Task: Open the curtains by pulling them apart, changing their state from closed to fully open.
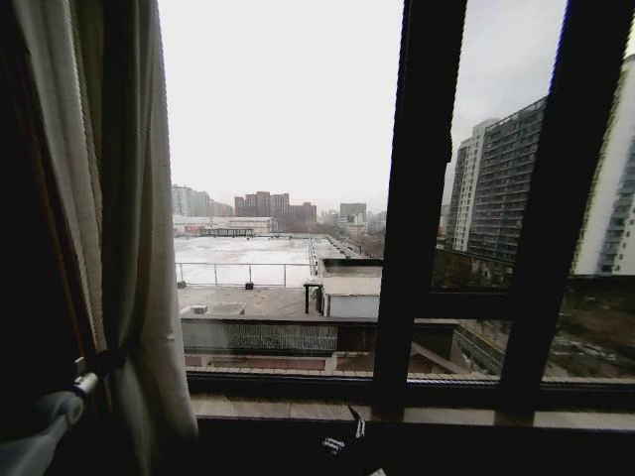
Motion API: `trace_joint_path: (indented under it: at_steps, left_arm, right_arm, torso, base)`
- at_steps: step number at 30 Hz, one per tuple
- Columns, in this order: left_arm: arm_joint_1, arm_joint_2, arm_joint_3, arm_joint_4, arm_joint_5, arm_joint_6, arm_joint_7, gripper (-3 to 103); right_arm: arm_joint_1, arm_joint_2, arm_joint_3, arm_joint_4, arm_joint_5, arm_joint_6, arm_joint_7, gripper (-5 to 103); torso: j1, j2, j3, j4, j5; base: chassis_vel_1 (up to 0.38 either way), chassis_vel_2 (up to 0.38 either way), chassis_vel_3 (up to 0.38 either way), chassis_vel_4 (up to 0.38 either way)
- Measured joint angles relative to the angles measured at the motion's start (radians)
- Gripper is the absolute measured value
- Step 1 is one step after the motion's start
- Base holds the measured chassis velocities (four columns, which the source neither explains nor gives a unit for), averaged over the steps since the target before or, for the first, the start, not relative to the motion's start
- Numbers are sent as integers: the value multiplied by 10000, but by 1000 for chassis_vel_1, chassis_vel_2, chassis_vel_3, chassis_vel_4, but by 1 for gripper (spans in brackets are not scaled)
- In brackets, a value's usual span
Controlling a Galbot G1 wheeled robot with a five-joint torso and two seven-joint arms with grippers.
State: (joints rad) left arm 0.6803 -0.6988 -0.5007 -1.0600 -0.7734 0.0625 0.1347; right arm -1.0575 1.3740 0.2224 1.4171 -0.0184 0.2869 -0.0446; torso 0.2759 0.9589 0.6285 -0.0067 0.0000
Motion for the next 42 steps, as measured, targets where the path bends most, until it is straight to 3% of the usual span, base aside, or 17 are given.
trace_joint_path:
  at_steps: [5,17,19,25,30,32,34,35,37,42]
  left_arm:
    - [792,12,-748,253,-73,-162,212,2]
    - [848,388,-1230,1610,-212,-442,276,2]
    - [915,501,-1409,1910,-207,-465,158,2]
    - [970,618,-1476,1888,-162,-470,30,2]
    - [813,472,-1232,1375,20,-404,216,-1]
    - [673,379,-903,871,210,-286,641,14]
    - [614,361,-810,656,242,-277,751,14]
    - [537,341,-695,398,249,-273,801,24]
    - [509,333,-627,264,246,-273,830,24]
    - [456,400,-354,-538,42,-54,1145,45]
  right_arm:
    - [12,0,-42,41,3,7,-21,100]
    - [-94,0,6,113,3,33,-57,100]
    - [-57,-2,-45,47,3,39,-62,100]
    - [5,0,-132,-16,3,46,-66,100]
    - [-5,0,-128,-10,4,47,-66,100]
    - [-57,-1,-77,29,8,49,-66,100]
    - [-70,2,-61,54,9,49,-66,100]
    - [-78,1,-39,62,12,49,-66,100]
    - [-78,1,-22,63,14,49,-66,100]
    - [-48,-1,-10,40,24,50,-58,100]
  torso:
    - [-1,1,-2,-4,11]
    - [-2,2,-3,-8,16]
    - [-1,2,0,-4,1]
    - [0,-1,3,11,-8]
    - [2,-3,5,9,-22]
    - [6,-6,8,9,-34]
    - [6,-6,8,6,-22]
    - [5,-6,6,2,-4]
    - [5,-5,5,2,-4]
    - [3,-5,2,0,-3]
  base:
    - [0,0,0,0]
    - [0,0,0,0]
    - [0,0,0,0]
    - [0,0,0,0]
    - [0,0,0,0]
    - [0,0,0,0]
    - [0,0,0,0]
    - [0,0,0,0]
    - [0,0,0,0]
    - [0,0,0,0]
